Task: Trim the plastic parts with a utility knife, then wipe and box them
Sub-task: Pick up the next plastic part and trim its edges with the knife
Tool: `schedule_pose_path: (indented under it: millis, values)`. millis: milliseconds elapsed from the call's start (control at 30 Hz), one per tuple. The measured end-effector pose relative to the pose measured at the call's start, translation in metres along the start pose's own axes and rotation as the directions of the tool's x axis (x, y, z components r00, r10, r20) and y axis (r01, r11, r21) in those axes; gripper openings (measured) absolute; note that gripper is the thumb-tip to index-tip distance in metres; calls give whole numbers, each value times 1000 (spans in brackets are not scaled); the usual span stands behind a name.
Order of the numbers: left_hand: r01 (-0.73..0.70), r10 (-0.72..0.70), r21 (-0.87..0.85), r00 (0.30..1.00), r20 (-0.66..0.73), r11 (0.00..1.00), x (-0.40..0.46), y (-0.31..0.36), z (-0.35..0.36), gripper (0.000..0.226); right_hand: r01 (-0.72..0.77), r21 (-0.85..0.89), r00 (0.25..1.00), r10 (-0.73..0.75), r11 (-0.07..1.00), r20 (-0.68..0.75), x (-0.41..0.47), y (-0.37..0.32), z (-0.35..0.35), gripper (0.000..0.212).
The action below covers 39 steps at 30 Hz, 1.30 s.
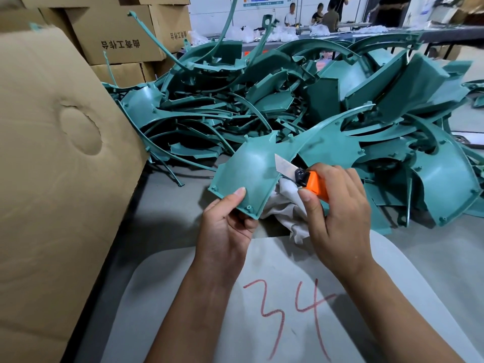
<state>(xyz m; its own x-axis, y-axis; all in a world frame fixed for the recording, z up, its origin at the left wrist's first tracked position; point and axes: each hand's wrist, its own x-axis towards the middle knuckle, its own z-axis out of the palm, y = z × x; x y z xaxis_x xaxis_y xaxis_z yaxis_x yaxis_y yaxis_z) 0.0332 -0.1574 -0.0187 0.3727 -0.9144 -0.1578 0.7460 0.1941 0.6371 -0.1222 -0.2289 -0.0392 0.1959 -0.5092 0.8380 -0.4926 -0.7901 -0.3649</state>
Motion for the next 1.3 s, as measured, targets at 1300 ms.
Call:
schedule_pose_path:
  millis: [1300]
  values:
    - [-140,130,-103,986,-104,985,8,15,-7,35,-315,42,927,317,948,-200,3,39,-19,21]
